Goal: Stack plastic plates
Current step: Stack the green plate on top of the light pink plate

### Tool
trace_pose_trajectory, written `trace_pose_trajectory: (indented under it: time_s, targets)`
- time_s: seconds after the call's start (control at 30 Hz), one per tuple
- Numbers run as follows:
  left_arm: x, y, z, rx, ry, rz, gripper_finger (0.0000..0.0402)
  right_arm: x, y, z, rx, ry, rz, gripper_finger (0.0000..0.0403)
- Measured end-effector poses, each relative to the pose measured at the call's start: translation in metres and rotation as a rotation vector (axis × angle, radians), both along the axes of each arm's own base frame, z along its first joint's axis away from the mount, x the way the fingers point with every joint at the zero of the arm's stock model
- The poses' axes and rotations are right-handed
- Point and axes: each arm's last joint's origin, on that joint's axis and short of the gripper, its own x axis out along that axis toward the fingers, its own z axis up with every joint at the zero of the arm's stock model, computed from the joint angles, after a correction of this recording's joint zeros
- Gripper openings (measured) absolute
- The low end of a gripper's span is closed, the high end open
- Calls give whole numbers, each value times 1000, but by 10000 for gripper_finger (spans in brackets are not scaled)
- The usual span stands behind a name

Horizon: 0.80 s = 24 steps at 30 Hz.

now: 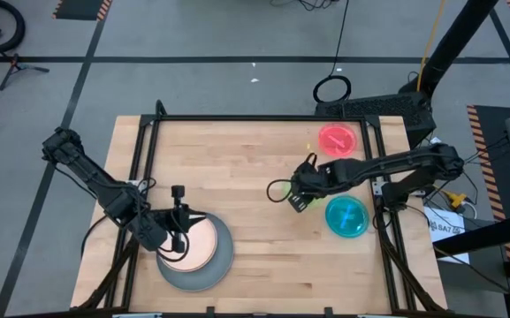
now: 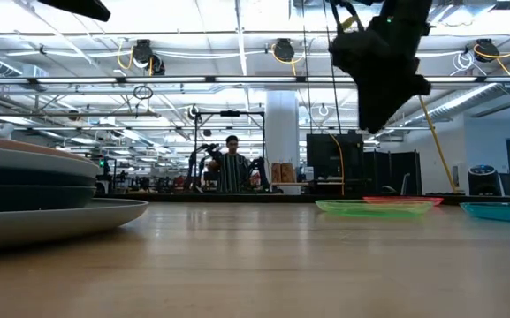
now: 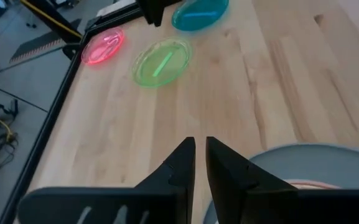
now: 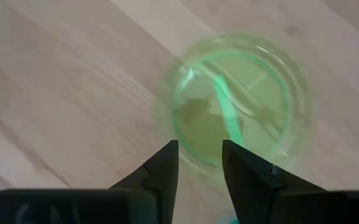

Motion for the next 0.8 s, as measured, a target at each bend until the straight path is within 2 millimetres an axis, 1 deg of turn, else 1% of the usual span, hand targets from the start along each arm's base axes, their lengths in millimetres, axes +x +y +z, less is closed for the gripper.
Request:
trace_pose_trajectory:
  time_s: [0.07, 0.13, 0.27, 0.33, 0.4, 0.57, 0.7, 0.8]
  targets:
    - [0, 0, 0, -8, -1, 4, 47, 1, 1, -4, -2, 33, 0, 116]
    - [0, 0, 0, 1, 1, -2, 47, 5, 2, -9, -13, 51, 37, 116]
    - [0, 0, 0, 22, 5, -15, 47, 16, 8, -25, -34, 98, 175, 116]
    - [0, 0, 0, 19, 4, -13, 47, 20, 14, -33, 8, 125, 268, 116]
    - [0, 0, 0, 26, 5, -17, 47, 22, 21, -40, 26, 153, 325, 116]
    - [0, 0, 0, 32, 6, -20, 47, 28, 30, -58, -81, 216, 346, 116]
    - [0, 0, 0, 20, 3, -11, 47, 34, 33, -76, -96, 260, 361, 116]
    - [0, 0, 0, 16, 2, -9, 47, 36, 32, -89, -120, 301, 333, 116]
